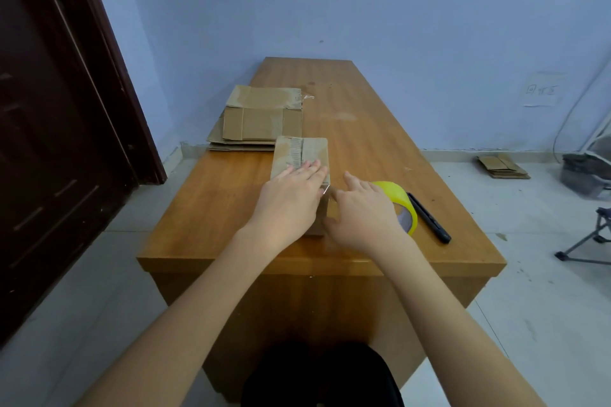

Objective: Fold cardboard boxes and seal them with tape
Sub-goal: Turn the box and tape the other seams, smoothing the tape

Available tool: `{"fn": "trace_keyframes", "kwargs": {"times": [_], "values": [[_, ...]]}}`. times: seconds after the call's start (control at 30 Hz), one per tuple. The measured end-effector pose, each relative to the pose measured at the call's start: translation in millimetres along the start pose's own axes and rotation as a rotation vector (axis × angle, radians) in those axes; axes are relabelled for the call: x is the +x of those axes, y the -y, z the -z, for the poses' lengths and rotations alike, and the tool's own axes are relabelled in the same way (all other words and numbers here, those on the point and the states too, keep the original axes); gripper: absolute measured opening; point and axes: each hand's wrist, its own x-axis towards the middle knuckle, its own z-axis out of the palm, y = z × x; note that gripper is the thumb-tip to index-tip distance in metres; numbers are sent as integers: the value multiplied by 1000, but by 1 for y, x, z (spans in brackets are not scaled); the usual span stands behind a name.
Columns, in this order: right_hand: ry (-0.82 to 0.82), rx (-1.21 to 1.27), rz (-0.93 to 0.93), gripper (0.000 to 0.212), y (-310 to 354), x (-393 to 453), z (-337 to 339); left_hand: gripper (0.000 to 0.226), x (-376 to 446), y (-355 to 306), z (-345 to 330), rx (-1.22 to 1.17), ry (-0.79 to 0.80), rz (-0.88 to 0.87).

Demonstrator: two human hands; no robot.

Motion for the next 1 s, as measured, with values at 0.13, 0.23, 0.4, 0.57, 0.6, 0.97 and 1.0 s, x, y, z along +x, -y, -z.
{"fn": "trace_keyframes", "kwargs": {"times": [0.13,0.23,0.4,0.57,0.6,0.97,1.0], "values": [[-17,82,28,63,3,-1,6,46,0,0,-2,1,-4,5],[-55,81,0,58,12,1,0,46,0,-1,0,-22,-6,17],[-1,-91,3,62,15,-4,-10,47,1,-1,0,-12,-5,27],[-23,-116,-1,63,14,-3,2,46,1,-1,0,-18,-2,26],[-36,-99,-2,64,15,-4,3,46,1,0,0,-19,-4,21],[-54,11,25,57,3,-12,13,49,-2,0,2,-10,-6,3],[-75,101,-36,52,-6,-10,23,50,-2,0,4,-8,1,2]]}}
